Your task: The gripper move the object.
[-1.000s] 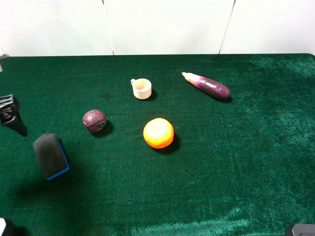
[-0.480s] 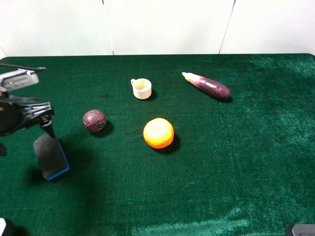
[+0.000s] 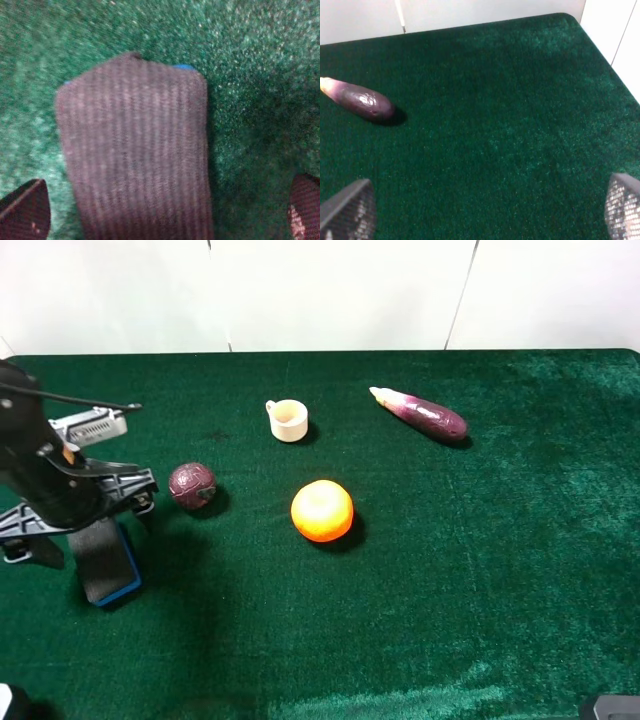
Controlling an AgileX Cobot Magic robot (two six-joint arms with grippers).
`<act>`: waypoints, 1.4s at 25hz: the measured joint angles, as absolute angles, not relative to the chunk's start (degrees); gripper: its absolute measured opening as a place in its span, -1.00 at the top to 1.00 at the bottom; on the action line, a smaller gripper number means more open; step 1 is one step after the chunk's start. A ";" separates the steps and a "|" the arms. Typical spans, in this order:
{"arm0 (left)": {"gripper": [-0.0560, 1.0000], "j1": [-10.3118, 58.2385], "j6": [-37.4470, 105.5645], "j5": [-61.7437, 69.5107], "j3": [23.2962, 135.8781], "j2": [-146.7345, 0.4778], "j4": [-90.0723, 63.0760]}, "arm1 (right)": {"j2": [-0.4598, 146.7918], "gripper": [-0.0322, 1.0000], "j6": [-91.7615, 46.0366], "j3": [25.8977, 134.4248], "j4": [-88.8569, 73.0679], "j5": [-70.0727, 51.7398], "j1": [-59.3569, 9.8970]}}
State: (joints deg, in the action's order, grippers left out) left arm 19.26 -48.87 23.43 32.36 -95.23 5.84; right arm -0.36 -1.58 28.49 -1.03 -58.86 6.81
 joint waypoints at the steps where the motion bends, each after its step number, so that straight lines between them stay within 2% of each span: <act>1: -0.91 19.70 -49.38 23.05 32.36 -96.02 5.84 | -0.36 -0.41 -1.58 28.49 -1.03 -58.86 6.81; 11: -0.88 21.39 -51.91 20.86 32.39 -100.02 5.84 | -0.36 -0.41 -1.58 28.49 -1.03 -58.86 6.81; 17: -0.52 21.39 -52.03 20.86 32.39 -100.03 5.84 | -0.36 -0.41 -1.58 28.49 -1.03 -58.86 6.81; 24: -0.21 21.39 -52.03 20.91 32.39 -100.03 5.73 | -0.36 -0.41 -1.58 28.49 -1.03 -58.86 6.81; 35: -0.21 21.39 -51.96 21.02 32.39 -100.03 5.66 | -0.36 -0.41 -1.58 28.49 -1.03 -58.86 6.81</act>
State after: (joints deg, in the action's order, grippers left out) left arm 21.39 -51.96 21.02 32.39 -100.03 5.66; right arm -0.36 -1.58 28.49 -1.03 -58.86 6.81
